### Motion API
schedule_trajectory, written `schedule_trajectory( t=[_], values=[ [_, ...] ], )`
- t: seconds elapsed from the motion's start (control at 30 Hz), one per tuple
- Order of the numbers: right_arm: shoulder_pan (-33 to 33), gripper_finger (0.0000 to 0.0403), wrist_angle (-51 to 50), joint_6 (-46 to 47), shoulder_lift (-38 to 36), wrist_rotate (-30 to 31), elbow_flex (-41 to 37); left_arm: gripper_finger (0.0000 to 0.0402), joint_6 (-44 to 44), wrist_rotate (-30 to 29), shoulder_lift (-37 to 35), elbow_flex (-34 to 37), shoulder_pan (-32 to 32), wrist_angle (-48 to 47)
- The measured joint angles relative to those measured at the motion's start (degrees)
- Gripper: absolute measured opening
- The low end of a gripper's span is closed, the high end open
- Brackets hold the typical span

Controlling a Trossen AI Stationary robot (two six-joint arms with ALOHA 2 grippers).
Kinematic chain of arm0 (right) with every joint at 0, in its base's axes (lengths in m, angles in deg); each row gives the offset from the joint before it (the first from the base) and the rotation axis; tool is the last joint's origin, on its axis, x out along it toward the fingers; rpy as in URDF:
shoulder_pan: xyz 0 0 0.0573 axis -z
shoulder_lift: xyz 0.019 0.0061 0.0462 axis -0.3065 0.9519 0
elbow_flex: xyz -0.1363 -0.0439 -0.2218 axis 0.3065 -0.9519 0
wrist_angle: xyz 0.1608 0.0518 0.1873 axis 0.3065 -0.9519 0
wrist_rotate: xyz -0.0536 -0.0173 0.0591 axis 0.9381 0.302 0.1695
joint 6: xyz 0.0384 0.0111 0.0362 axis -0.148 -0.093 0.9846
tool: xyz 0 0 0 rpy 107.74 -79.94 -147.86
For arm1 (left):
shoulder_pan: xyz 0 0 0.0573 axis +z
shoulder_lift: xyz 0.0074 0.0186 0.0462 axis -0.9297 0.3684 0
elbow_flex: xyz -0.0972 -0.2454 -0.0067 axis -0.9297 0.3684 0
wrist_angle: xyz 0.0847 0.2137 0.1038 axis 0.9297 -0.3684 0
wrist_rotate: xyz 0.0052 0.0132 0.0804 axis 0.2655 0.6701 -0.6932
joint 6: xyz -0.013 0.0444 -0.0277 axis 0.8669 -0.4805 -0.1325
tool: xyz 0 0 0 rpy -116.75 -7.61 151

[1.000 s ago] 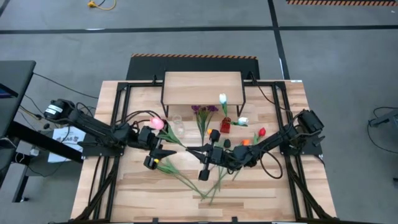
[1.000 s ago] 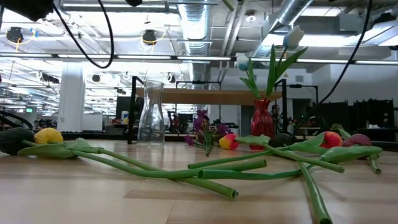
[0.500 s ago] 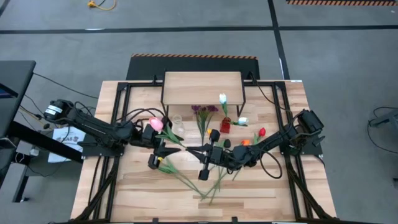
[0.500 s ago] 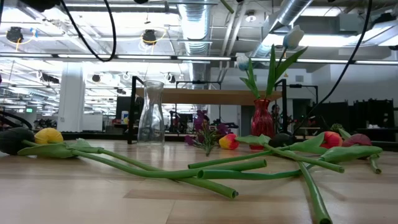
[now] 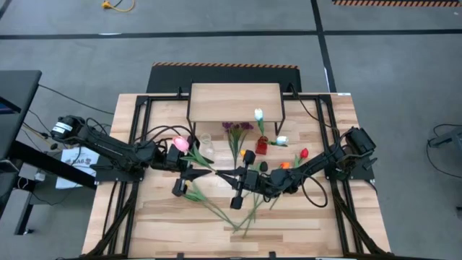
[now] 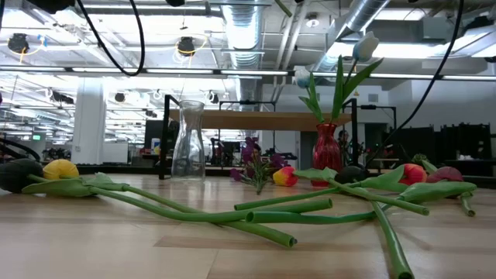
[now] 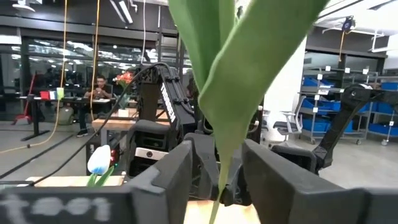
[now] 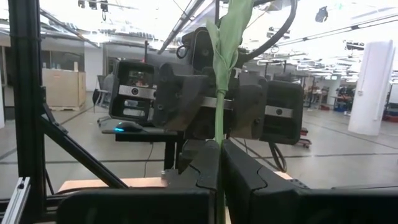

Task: Pick and place flowers into a vace then onto a shelf
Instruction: Put the pink flower into the red flower vase

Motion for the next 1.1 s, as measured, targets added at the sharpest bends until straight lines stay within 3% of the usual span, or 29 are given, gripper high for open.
schedule_trajectory(
  t=[0.3, 0.7, 0.9, 1.1],
  values=[
    [0.0, 0.0009, 0.0, 0.0, 0.0, 0.2, 0.0, 0.0008, -2.6, 0.7, 0.0, 0.0, 0.0, -0.5],
    [-0.1, 0.0036, -3.0, -0.8, 0.0, -0.4, -0.1, 0.0002, -2.6, 1.4, -0.8, 0.0, 0.0, -6.5],
    [-0.2, 0.0067, -5.0, 0.9, 0.0, -0.5, -0.1, 0.0002, -2.6, 1.5, -3.8, -3.6, 0.8, -22.5],
    [-0.1, 0.0079, -6.4, 1.8, -0.1, -0.4, 0.0, 0.0002, -2.6, 6.3, -4.7, -7.8, 0.9, -36.2]
  ],
)
